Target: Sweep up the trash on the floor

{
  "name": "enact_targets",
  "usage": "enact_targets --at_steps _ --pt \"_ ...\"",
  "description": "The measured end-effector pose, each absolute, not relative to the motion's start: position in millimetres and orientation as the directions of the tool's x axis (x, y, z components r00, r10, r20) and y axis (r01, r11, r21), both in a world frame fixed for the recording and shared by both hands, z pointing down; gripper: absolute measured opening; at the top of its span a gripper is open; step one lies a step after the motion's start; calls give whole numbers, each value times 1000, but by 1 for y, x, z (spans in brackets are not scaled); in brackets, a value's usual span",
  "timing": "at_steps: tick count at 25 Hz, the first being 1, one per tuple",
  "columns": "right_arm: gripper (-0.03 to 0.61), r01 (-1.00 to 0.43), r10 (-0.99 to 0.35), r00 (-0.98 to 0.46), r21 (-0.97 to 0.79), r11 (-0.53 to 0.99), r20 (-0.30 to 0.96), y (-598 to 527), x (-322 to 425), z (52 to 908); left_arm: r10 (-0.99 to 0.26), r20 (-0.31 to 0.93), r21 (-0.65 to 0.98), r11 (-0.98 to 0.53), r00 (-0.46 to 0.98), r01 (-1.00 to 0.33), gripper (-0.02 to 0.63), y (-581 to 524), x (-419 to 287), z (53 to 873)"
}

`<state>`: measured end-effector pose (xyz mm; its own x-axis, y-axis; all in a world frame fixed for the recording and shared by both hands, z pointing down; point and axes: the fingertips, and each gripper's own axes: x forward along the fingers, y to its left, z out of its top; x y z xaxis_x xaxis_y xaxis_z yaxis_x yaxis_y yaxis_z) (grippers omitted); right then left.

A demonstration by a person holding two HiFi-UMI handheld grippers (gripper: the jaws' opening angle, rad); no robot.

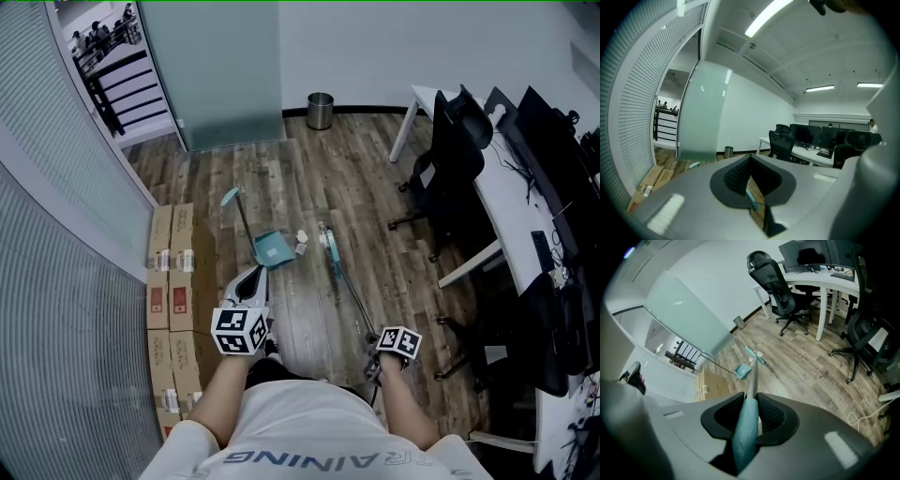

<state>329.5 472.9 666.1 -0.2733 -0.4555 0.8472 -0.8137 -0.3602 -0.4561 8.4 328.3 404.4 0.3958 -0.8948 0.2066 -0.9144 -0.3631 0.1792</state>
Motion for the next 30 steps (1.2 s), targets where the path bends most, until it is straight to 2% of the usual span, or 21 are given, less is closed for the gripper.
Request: enact_targets --at_steps 21,30 --pt "106 -822 -427 -229 -409 -397 875 289 235 658 -855 280 229 -382 436 -895 3 129 -109 443" --pt "106 -806 -425 -227 -414 -423 876 245 236 665 -828 341 253 -376 446 -891 3 83 -108 471"
